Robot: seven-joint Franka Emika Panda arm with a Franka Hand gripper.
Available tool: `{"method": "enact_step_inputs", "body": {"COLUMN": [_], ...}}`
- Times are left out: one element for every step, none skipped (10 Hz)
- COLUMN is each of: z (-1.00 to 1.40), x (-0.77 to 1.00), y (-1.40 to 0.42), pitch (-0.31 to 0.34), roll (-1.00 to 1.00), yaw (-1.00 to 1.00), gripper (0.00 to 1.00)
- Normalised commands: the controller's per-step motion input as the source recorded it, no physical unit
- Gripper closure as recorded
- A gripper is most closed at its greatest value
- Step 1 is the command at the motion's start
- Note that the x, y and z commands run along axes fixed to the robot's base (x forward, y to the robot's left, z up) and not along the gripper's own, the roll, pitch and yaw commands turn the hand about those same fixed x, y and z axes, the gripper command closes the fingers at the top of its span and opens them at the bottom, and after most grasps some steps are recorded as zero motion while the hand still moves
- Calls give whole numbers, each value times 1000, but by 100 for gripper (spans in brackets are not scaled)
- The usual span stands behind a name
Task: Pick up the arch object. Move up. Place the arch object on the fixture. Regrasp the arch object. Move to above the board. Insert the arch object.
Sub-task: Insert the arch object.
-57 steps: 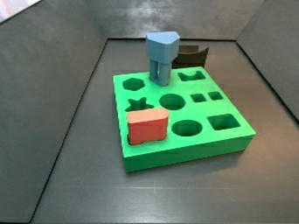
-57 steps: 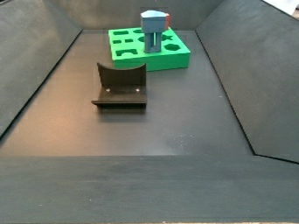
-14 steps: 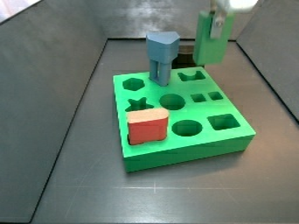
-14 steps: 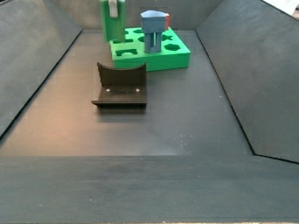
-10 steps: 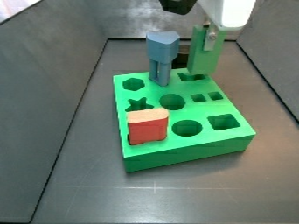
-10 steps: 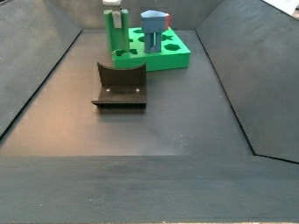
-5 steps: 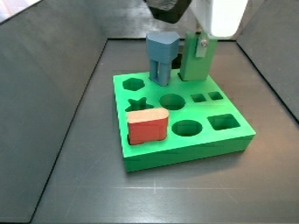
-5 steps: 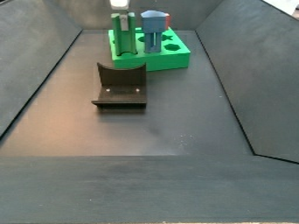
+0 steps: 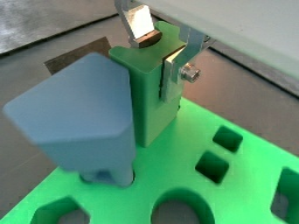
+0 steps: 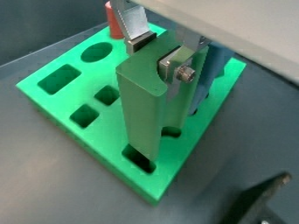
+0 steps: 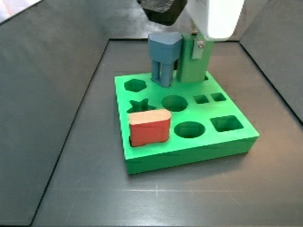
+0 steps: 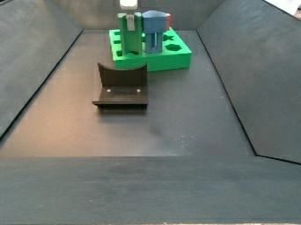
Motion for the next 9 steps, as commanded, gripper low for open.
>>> {"method": "enact_step_inputs", "body": {"z": [-260, -291, -411, -460, -486, -351, -440, -429, 0], "x": [494, 180, 100, 0, 0, 0, 46, 37, 0], "y": [89, 0, 0, 0, 0, 0, 0, -9, 0], "pitch": [-41, -21, -74, -46, -13, -27, 0, -36, 0], "roll": [-80, -41, -40, -43, 0, 0, 9, 109, 0], "yaw": [-11, -17, -37, -3, 0, 0, 0, 0, 0], "gripper": [100, 100, 100, 100, 100, 100, 100, 100, 100]}}
